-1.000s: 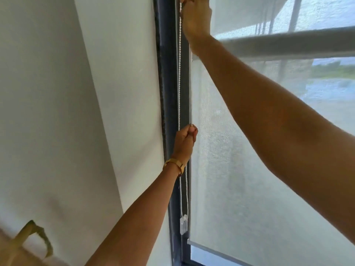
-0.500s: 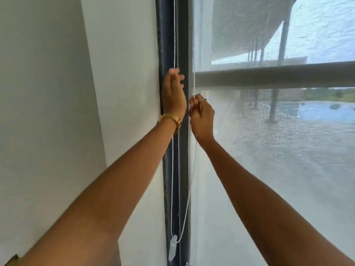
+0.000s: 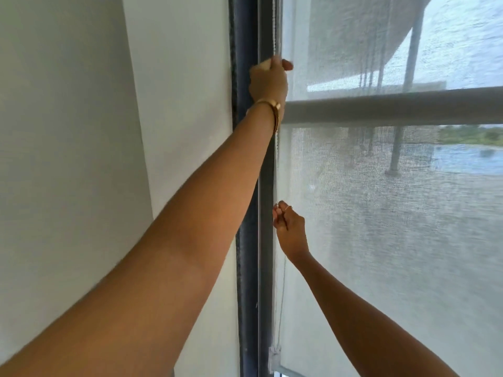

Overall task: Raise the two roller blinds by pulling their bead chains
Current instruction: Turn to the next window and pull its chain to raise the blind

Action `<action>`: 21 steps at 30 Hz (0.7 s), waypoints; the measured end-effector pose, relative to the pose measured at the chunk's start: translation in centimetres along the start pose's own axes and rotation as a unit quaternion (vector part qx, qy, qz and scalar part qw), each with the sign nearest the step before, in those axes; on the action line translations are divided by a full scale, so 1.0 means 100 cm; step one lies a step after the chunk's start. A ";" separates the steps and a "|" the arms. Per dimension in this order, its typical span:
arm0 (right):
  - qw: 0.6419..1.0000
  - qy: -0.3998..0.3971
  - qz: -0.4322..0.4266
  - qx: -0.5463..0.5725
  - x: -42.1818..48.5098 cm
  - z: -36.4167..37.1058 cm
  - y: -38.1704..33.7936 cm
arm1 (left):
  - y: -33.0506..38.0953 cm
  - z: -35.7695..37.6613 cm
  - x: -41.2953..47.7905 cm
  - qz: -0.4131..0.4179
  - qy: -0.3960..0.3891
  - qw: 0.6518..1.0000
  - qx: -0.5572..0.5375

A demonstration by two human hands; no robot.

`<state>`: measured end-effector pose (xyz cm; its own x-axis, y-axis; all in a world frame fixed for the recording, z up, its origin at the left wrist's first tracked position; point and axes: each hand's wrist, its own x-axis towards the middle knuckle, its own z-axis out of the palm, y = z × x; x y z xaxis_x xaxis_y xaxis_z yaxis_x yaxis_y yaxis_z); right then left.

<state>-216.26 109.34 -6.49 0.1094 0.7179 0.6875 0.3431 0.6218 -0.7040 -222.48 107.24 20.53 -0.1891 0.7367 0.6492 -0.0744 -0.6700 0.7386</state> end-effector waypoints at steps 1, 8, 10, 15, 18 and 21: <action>0.999 -0.031 0.013 -0.001 0.000 0.001 0.000 | -0.007 0.000 -0.001 0.033 0.020 0.999 0.030; 0.971 -0.159 0.105 0.145 0.029 -0.001 -0.025 | -0.048 -0.028 -0.010 0.104 0.051 0.990 0.083; 0.976 -0.134 0.093 0.145 0.052 -0.009 -0.043 | -0.064 -0.035 -0.018 0.112 0.059 0.987 0.095; 0.984 -0.054 -0.003 0.168 0.110 -0.023 -0.095 | -0.106 -0.045 -0.049 0.116 0.051 0.989 0.078; 0.977 -0.037 -0.036 0.208 0.136 -0.025 -0.125 | -0.124 -0.039 -0.071 0.105 0.027 0.992 0.065; 0.975 -0.022 -0.052 0.214 0.152 -0.019 -0.152 | -0.145 -0.031 -0.090 0.079 0.024 0.994 0.068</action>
<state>-218.00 110.22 15.00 0.0518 0.6504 0.7578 -0.0718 0.7593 -0.6468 -222.77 110.03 3.35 -0.2343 0.6158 0.7522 0.0921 -0.7562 0.6478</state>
